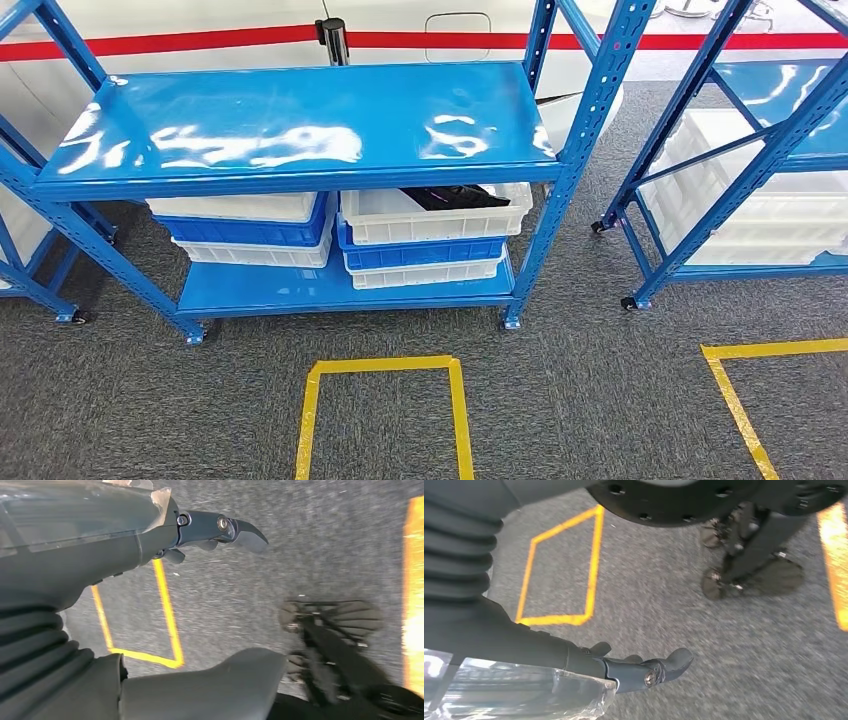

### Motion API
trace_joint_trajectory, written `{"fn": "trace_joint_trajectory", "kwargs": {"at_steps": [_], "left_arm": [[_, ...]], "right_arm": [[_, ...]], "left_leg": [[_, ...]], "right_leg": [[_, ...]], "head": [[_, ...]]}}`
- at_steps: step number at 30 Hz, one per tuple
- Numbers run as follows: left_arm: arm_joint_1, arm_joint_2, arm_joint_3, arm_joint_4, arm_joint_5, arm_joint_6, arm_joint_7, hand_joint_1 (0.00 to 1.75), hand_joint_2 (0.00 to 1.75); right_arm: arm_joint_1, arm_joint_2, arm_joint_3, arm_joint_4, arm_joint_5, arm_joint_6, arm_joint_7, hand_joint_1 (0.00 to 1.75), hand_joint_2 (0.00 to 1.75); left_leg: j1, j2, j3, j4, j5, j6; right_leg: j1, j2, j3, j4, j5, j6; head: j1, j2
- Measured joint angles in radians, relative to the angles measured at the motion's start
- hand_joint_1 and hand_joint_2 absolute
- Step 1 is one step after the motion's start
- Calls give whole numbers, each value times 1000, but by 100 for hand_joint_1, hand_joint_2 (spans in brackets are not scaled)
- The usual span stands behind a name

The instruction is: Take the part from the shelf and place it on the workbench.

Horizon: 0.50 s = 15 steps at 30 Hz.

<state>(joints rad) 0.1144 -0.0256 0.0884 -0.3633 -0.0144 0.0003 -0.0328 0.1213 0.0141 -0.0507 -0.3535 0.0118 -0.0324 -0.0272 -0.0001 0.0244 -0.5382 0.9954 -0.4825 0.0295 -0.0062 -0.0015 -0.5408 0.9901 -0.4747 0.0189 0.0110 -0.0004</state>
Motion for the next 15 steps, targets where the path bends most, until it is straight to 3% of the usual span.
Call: {"fn": "trace_joint_trajectory", "kwargs": {"at_steps": [15], "left_arm": [[20,10,-60,-21,12,1,30,0,0]], "right_arm": [[15,-11,32,-25,-11,32,26,0,0]], "left_leg": [[0,0,1,0,0,0]], "right_leg": [[0,0,0,0,0,0]], "head": [[0,0]]}}
